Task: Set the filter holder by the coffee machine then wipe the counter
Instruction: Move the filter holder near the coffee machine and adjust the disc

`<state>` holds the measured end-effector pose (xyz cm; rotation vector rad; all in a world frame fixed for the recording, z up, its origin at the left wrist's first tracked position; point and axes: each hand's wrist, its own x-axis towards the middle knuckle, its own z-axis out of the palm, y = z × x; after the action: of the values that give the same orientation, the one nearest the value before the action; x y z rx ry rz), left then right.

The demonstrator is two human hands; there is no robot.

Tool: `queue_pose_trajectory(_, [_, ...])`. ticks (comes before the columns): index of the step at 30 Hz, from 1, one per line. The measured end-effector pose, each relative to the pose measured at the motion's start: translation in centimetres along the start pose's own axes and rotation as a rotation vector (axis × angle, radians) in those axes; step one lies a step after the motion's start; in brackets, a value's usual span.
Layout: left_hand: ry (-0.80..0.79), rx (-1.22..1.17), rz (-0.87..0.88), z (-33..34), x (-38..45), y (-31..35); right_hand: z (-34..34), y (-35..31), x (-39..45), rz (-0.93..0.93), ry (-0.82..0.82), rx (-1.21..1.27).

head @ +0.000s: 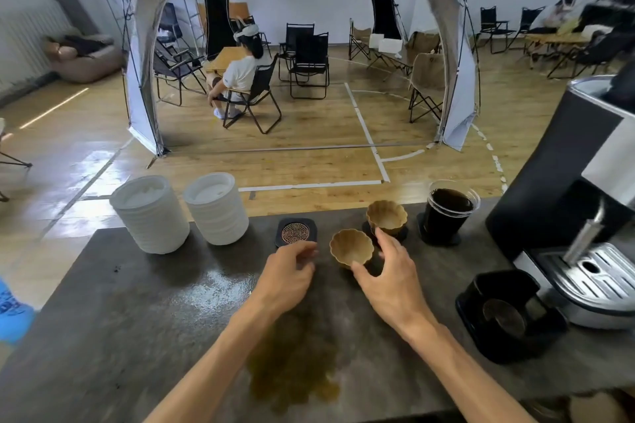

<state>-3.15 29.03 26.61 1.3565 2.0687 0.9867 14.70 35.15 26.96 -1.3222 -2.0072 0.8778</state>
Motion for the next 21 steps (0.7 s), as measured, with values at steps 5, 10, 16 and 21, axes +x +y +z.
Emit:
queue_pose_trajectory(5, [0.127,0.094,-0.101,-2.5,1.0,-0.9,0.2,-4.2,1.5,-0.245,-0.026,-0.154])
queue_pose_trajectory(10, [0.166,-0.078,-0.321,-3.1,1.4,-1.1,2.7,-7.3,7.8,-0.273,-0.283,-0.262])
queue_pose_trajectory(16, [0.21,-0.907,-0.635,-3.0,0.8,0.2,6.6,-7.5,12.3,-0.152,-0.474,-0.417])
queue_pose_trajectory(21, [0.191,-1.03,-0.653,-3.4,1.1,0.6,7.4,-6.7,13.2,-0.112,-0.425,-0.416])
